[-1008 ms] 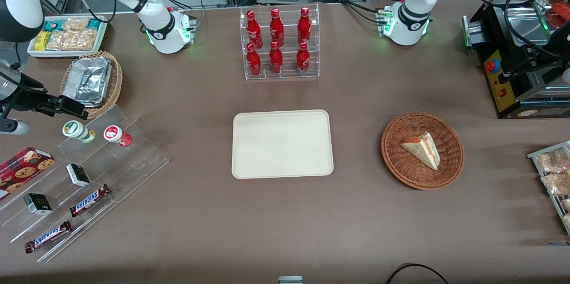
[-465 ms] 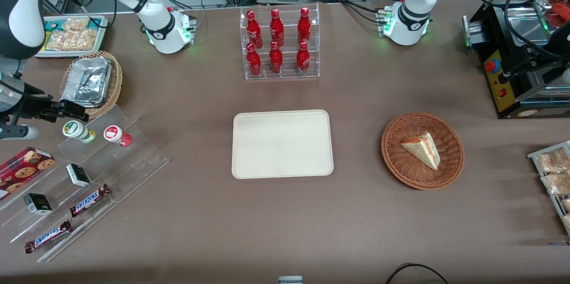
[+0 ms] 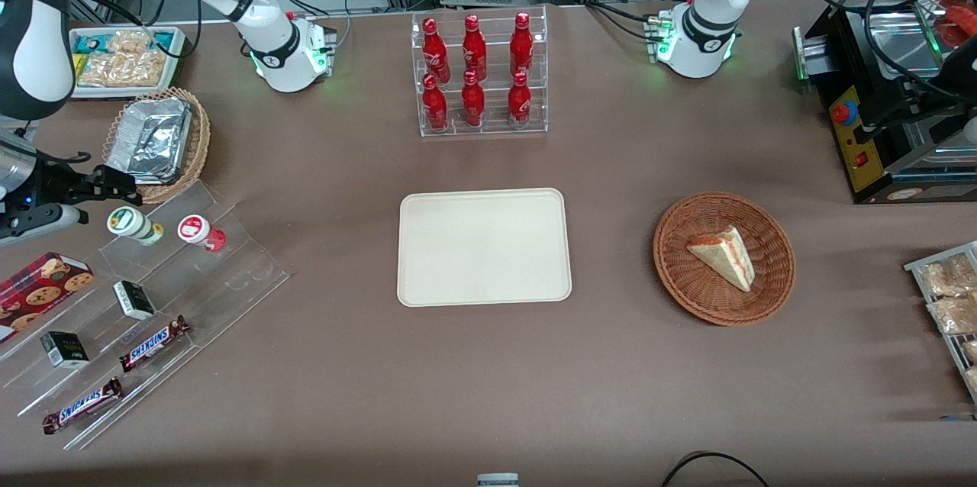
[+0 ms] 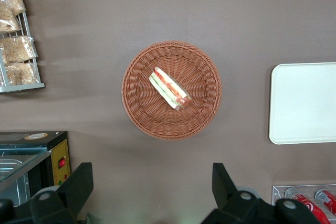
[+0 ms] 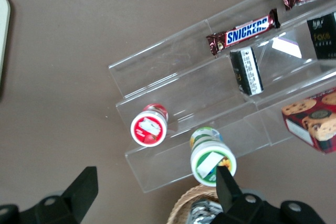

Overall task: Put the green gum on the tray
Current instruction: 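Move the right gripper down toward the green-labelled gum tub on the display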

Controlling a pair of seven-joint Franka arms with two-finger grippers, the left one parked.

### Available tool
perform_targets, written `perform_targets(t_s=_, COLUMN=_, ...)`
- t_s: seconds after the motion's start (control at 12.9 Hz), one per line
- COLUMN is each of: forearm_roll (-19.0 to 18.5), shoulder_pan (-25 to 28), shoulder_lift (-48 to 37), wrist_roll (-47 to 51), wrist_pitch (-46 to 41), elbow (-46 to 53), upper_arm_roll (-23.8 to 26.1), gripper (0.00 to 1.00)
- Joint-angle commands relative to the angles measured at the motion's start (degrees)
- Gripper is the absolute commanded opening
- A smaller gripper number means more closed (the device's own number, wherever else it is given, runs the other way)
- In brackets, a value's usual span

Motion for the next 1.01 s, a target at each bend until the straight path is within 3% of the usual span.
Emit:
perform_targets(t_s=0.0, forearm_roll=-0.5, shoulder_pan=-0.3, shoulder_lift=-2.9, wrist_roll=-5.4, wrist_pitch=4.3, elbow=-5.3, upper_arm_roll=-0.5, gripper=0.99)
perform_targets(t_s=0.39, forearm_roll=-1.2, shoulder_pan=-1.9, shoulder_lift=-2.9, wrist_roll=-17.7, wrist_pitch=12.4, elbow=-10.4, upper_arm_roll=-2.4, gripper=0.99)
perform_targets(t_s=0.93, forearm_roll=-1.0, shoulder_pan=-1.8, shoulder_lift=-2.6, wrist_roll=-18.0, wrist_pitch=20.5, elbow=-16.7, upper_arm_roll=-5.4, gripper=0.99)
